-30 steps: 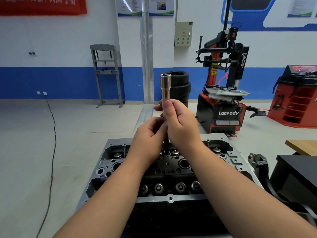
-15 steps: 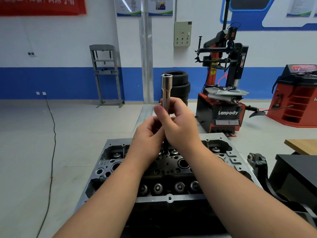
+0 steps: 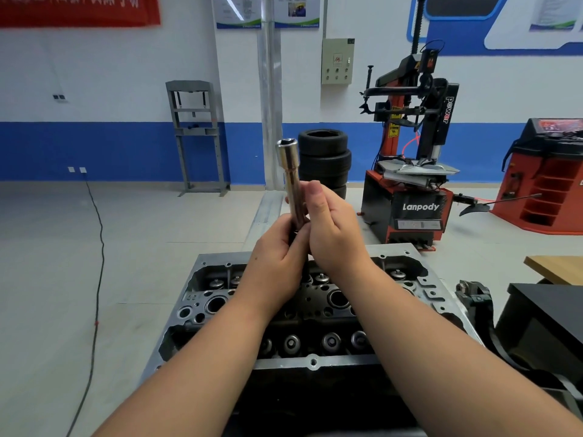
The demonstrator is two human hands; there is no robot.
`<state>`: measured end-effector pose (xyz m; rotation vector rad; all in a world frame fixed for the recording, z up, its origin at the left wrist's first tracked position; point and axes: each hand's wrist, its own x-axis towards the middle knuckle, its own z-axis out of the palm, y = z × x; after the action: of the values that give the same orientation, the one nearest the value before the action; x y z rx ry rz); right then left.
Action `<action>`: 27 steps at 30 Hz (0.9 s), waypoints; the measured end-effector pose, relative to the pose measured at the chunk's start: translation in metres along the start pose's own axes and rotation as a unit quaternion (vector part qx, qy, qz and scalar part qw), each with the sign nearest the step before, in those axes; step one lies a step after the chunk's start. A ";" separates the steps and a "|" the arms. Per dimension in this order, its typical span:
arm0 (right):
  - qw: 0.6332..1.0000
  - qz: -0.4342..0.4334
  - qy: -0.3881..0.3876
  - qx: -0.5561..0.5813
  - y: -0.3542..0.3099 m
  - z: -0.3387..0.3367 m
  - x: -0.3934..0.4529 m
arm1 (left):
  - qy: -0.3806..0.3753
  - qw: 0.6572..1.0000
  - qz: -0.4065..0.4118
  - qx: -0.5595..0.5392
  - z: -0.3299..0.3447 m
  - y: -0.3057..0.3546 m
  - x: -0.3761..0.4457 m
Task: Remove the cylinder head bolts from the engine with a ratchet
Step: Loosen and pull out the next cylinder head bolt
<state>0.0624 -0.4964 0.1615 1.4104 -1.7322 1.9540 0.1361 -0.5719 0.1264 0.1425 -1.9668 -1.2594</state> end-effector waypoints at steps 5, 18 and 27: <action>0.998 0.050 0.012 -0.020 0.005 -0.002 0.003 | 0.010 1.000 0.018 0.009 0.000 0.000 0.000; 0.963 0.234 -0.040 -0.131 0.018 -0.011 0.014 | 0.038 0.998 0.044 0.000 0.001 0.002 0.010; 0.898 0.330 -0.242 -0.164 0.007 -0.046 0.022 | 0.044 0.998 0.033 0.025 0.003 0.018 0.015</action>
<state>0.0223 -0.4692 0.1787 1.3670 -2.9226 1.4768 0.1292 -0.5684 0.1486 0.1548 -1.9128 -1.1439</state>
